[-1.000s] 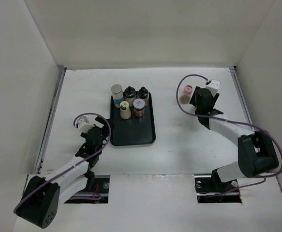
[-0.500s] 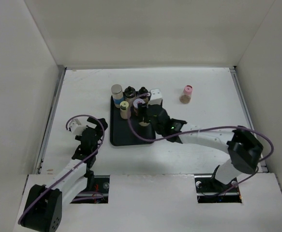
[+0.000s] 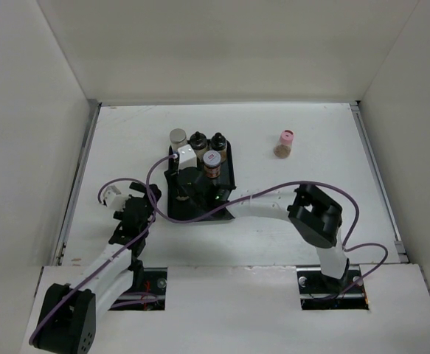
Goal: Organize the condiment bottles
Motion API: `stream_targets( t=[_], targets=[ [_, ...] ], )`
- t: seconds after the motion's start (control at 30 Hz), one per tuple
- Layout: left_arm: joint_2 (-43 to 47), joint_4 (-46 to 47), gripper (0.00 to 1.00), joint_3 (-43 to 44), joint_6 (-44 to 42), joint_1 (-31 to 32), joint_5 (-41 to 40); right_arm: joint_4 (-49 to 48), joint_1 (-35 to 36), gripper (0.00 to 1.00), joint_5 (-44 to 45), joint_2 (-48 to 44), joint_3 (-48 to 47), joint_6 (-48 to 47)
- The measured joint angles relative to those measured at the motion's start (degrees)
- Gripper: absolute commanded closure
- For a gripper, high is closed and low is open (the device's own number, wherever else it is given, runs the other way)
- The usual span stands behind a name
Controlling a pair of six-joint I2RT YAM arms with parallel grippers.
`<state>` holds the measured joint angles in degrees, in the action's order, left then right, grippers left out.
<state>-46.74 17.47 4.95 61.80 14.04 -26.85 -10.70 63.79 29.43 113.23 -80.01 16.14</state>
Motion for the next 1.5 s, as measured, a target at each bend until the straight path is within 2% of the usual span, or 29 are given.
stream_targets(
  t=[0.1,0.2,0.33,0.4,0.53,0.7,0.77,0.87,0.93,1.0,1.1,1.2,1.27,1.4,1.5],
  targets=[
    [-0.09,-0.61,0.00,0.00,0.35,0.22,-0.44,0.00,0.07,0.34,-0.72,2.12,-1.66,0.04],
    [-0.17,-0.81,0.00,0.00,0.57,0.24,-0.61,-0.48,0.04,0.24,-0.83,3.65,-2.73,0.15],
    [-0.35,-1.03,0.00,0.00,0.68,0.24,-0.70,-1.66,0.07,0.06,-0.96,3.91,-3.10,1.31],
    [-0.37,-1.01,0.00,0.00,0.76,0.24,-0.70,-1.97,0.07,0.01,-0.98,3.87,-3.08,1.68],
    [-0.81,-1.05,0.00,0.00,0.83,0.24,-0.66,-2.03,0.04,0.00,-1.18,1.68,-1.27,1.66],
    [-1.53,-0.98,0.00,0.00,0.81,0.28,-0.48,-2.54,-0.59,0.00,-1.44,-9.20,6.10,1.01],
    [-1.60,-0.94,0.00,0.00,0.81,0.28,-0.28,-3.91,-2.12,0.11,-1.68,-15.61,10.54,0.72],
    [-1.99,-0.63,0.00,0.00,0.81,0.42,-0.09,-5.97,-8.15,0.46,-2.08,-25.40,18.08,0.72],
    [-2.60,-0.55,0.00,0.00,0.81,0.52,0.09,-7.02,-14.56,0.50,-1.81,-30.18,22.40,1.44],
    [-2.71,-0.50,0.00,0.00,0.76,0.55,0.31,-7.37,-21.94,0.44,-1.27,-32.72,25.51,1.77],
    [-3.17,-0.15,0.00,0.00,0.74,0.68,0.50,-6.32,-32.22,0.15,-0.17,-32.70,27.58,1.81],
    [-3.21,-0.11,0.00,0.00,0.72,0.63,0.63,-4.90,-39.26,0.04,0.33,-30.14,27.41,0.66],
    [-3.26,-0.09,0.00,0.00,0.66,0.63,0.66,-4.11,-41.79,0.00,0.37,-27.21,26.25,0.00],
    [-3.32,-0.09,0.00,0.00,0.48,0.63,0.85,-2.36,-43.60,0.00,-0.15,-19.34,21.57,-1.38],
    [-3.45,-0.07,0.00,0.00,0.22,0.68,0.85,-1.36,-44.33,0.07,-1.25,-14.12,17.66,-2.19]
  ],
)
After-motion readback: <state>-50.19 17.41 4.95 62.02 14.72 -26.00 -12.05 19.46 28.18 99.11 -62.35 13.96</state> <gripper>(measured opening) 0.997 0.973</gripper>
